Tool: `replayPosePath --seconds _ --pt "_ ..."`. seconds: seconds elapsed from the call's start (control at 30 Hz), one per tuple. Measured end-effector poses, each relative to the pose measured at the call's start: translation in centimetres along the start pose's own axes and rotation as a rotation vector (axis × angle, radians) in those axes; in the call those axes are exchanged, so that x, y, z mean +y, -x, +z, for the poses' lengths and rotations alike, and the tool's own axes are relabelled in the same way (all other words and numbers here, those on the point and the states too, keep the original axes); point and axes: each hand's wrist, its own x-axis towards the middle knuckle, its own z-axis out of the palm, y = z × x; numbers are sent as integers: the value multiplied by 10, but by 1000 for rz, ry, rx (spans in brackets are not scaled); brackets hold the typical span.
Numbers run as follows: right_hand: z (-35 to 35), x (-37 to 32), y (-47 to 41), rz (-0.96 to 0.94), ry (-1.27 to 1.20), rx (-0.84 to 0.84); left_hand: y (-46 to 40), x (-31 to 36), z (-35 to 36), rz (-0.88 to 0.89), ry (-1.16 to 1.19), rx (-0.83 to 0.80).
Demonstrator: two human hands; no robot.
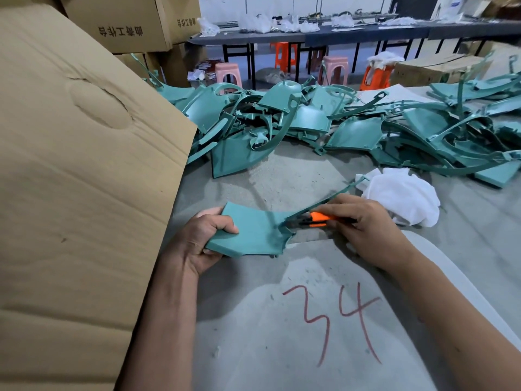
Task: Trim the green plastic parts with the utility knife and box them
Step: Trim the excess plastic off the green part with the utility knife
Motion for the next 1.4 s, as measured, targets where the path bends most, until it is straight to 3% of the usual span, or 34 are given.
replayPosePath --seconds 0.3,0.47,0.57,0.8,0.9,1.0,1.4 --pt "-14 5 5 52 -49 -78 0 -1 4 52 66 61" --pt "-11 -8 2 92 -61 169 0 -1 5 97 156 112" --pt "4 -29 -1 55 16 220 -5 -2 1 83 153 156" --pt "18 -40 -6 66 201 142 -9 -3 2 93 332 172" --pt "15 -35 -2 64 96 104 -9 -6 4 100 349 169" --pt "11 -31 0 84 -24 181 -11 -8 9 119 313 186" --pt "8 -32 2 32 166 171 -13 -10 13 123 363 234"
